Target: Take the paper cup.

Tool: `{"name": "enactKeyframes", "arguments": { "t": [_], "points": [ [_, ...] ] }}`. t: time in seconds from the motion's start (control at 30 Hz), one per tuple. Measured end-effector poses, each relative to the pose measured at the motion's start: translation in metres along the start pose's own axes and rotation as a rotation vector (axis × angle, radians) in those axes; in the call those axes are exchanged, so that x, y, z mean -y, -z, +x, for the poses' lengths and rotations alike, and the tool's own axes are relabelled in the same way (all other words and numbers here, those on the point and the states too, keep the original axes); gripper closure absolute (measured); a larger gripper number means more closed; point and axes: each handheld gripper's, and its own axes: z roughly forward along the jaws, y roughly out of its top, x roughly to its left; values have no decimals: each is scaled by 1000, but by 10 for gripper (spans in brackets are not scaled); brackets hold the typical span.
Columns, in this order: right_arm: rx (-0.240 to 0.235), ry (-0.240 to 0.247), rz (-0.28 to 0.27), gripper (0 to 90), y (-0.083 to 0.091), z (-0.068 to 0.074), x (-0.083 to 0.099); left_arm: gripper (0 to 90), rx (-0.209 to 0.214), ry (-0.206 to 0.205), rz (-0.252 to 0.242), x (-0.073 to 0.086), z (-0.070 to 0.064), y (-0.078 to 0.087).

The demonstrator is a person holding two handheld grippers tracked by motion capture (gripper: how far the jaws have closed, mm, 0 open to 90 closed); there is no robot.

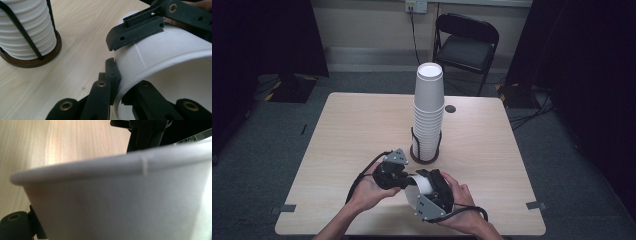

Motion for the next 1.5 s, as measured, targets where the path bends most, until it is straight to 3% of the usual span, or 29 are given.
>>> {"name": "enactKeyframes", "arguments": {
  "t": [0.43, 0.77, 1.03, 1.4, 1.5],
  "points": [
    [28, -37, -15, 94, -4, 0, -1, 869, -2, 30, -39, 1, 3, 0],
    [3, -43, 16, 101, -10, -1, -2, 863, -72, 71, -15, 3, 1, -1],
    [14, -47, 22, 100, -12, 0, -2, 861, -85, 92, -13, 3, 1, 0],
    [18, -48, 1, 101, -8, 0, -1, 856, -60, 96, -22, 2, 1, -1],
    [22, -73, -15, 111, -6, -2, 0, 833, -52, 107, -42, 3, 2, 0]
  ]
}}
